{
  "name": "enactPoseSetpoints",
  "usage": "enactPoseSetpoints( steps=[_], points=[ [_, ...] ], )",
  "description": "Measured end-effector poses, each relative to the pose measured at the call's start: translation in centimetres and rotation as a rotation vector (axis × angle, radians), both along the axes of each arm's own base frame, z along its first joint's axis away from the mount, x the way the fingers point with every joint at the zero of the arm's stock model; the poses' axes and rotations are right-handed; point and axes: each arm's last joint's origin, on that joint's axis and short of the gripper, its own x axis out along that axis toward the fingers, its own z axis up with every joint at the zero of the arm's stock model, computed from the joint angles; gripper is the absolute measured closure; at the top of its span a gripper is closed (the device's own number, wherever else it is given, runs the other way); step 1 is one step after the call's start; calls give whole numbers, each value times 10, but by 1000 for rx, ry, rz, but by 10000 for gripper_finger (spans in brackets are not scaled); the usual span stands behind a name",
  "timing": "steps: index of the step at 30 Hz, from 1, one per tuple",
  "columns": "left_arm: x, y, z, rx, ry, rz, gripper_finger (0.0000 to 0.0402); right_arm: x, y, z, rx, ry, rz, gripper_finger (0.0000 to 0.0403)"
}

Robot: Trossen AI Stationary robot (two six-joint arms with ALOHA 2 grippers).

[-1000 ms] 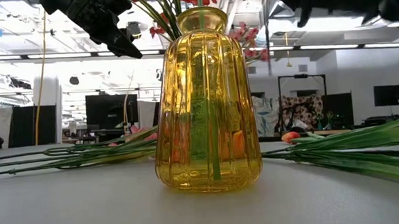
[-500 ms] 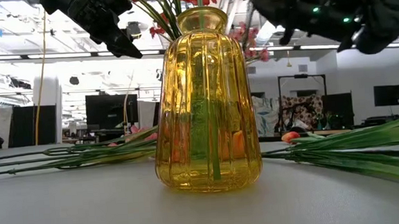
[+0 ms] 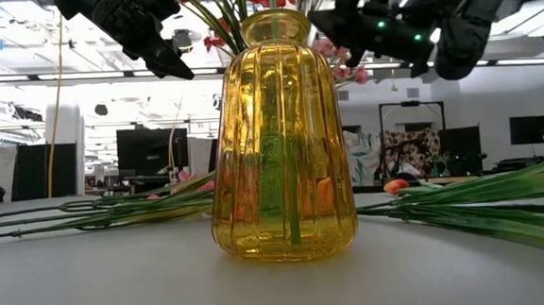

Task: Sort flowers into vase by color
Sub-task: Put the top pink flowers into the transparent vase

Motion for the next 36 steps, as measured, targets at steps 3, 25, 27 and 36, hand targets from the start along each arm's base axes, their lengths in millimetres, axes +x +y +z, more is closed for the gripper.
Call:
enactPoseSetpoints(
  steps=[3, 25, 27, 36],
  points=[
    [0, 0, 0, 1, 0, -1, 235, 8, -6, -3, 4, 10, -10, 379],
    [0, 0, 0, -1, 0, -1, 235, 26, -26, -15, 45, 47, -70, 379],
    [0, 0, 0, -1, 0, -1, 235, 26, -27, -15, 49, 51, -87, 379],
    [0, 0, 0, -2, 0, -1, 235, 28, -28, -19, 70, 91, -97, 378]
  ],
)
